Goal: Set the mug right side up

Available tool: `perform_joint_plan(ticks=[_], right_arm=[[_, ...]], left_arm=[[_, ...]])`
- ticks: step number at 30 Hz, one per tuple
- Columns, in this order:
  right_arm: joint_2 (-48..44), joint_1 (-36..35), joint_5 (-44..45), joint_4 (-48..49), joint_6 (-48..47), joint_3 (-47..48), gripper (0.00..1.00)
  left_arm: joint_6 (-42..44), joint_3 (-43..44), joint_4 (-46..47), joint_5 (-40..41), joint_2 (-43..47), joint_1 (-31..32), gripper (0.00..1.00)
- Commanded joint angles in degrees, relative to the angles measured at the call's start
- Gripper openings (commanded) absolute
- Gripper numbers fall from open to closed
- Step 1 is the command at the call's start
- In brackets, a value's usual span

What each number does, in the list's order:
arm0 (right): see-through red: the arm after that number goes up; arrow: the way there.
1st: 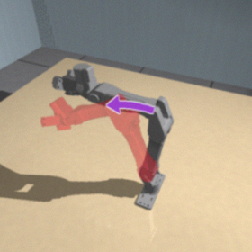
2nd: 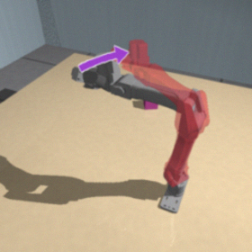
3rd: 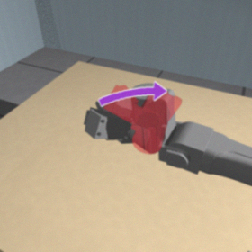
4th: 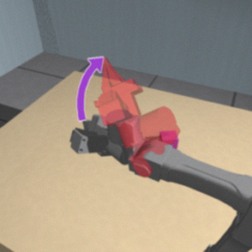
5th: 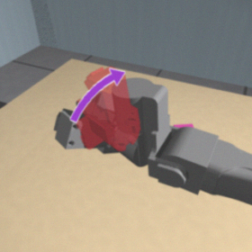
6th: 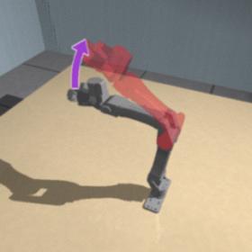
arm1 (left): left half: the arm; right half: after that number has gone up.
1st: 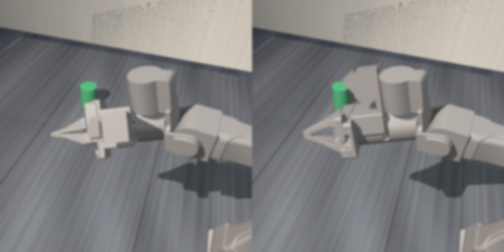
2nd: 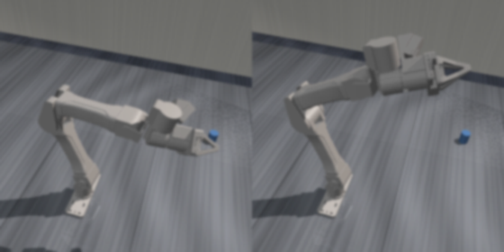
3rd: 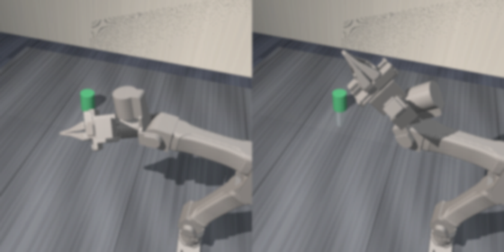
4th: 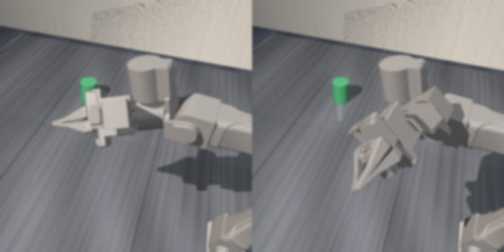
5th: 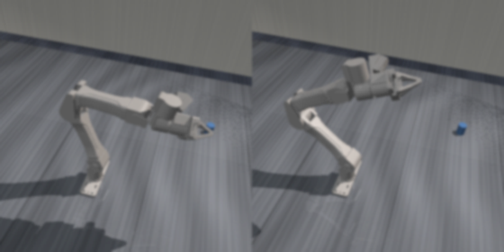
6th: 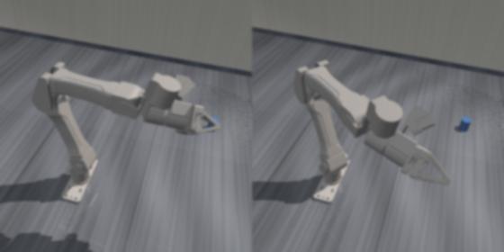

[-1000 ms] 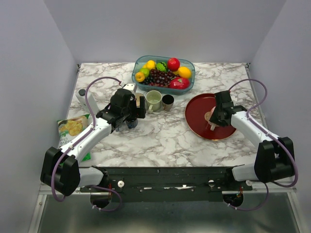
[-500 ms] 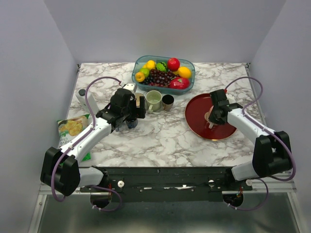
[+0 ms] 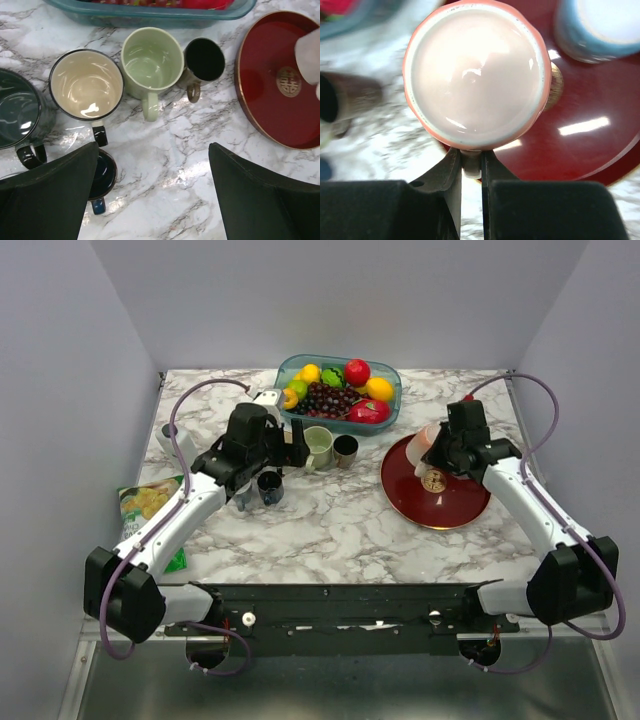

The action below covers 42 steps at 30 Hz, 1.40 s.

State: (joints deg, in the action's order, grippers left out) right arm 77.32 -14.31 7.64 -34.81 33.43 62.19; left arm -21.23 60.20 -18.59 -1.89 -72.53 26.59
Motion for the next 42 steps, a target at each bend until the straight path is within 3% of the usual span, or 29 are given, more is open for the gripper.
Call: perform_joint_plan(ticks=[1, 5, 8, 15, 18, 23, 33, 42], right_arm=[[-2.88, -0.37, -14.65, 6.50, 3.74, 5.21, 0.01], [-3.14, -0.37, -30.61, 17.99, 9.18, 5.22, 0.01], [-2.61, -0.37, -37.32, 26.70, 12.26, 6.18, 0.01], [-1.38, -0.37, -46.48, 50.41, 23.86, 6.88, 0.01], [0.46, -0.46, -48.24, 56.32, 28.35, 8.37, 0.01], [3.09, -0.72, -49.65, 60.73, 32.39, 10.66, 0.01], [3.63, -1.60, -50.53, 62.58, 33.37, 11.63, 0.01], [3.98, -1.69, -50.71, 61.71, 32.14, 11.72, 0.01]], left_arm=[[-0.74, 3.95, 0.74, -7.33, -1.03, -0.22, 0.99], [-1.62, 6.76, 3.99, -14.44, -2.35, -0.31, 0.99], [-2.93, 9.49, 7.06, -20.77, -3.84, -0.22, 0.99], [-12.77, 11.86, 17.70, -26.14, -6.04, -0.22, 0.99], [-17.85, 13.44, 22.62, -28.77, -7.35, -0.22, 0.99], [-28.23, 13.45, 35.52, -33.70, -9.82, -0.31, 0.99], [-44.50, 15.82, 50.66, -35.81, -16.49, 0.22, 0.96], [-50.66, 17.75, 55.59, -36.96, -19.40, 1.01, 0.62]])
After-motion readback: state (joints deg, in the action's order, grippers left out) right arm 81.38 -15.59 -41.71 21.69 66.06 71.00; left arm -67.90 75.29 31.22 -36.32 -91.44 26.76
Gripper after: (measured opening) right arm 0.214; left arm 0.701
